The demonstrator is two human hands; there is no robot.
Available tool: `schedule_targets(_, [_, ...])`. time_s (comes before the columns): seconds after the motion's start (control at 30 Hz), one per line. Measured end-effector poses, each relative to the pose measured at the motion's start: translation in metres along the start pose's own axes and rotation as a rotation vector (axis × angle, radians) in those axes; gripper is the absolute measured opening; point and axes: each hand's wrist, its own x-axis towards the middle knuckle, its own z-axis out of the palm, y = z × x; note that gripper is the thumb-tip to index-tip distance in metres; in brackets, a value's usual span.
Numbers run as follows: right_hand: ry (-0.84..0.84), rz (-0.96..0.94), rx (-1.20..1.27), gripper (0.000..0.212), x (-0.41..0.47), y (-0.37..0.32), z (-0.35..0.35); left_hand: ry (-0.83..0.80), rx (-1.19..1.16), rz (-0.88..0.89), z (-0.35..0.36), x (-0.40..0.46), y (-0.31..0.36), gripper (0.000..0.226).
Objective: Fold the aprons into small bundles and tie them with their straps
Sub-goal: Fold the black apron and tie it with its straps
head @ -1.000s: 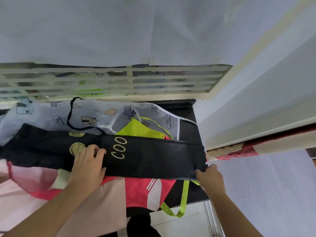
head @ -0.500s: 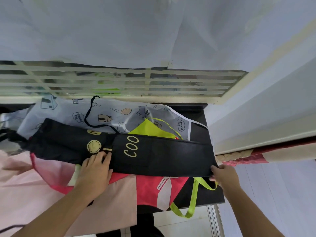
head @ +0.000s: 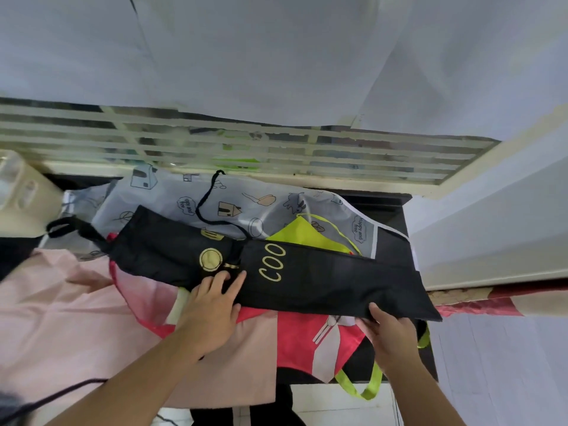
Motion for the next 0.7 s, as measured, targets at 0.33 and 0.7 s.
schedule_targets(0.33, [0.195, -0.351, 0.057, 0.020, -0.038, -0.034, -0.006, 0.193, -0.706, -0.321, -0.037, -0.001, -0.034, 0.041])
schedule_targets(0.7, [0.103, -0.882, -0.598, 0.024, -0.147, -0.030, 0.089, -0.074, -1.324, -0.431, -0.065, -0.013, -0.070, 0.022])
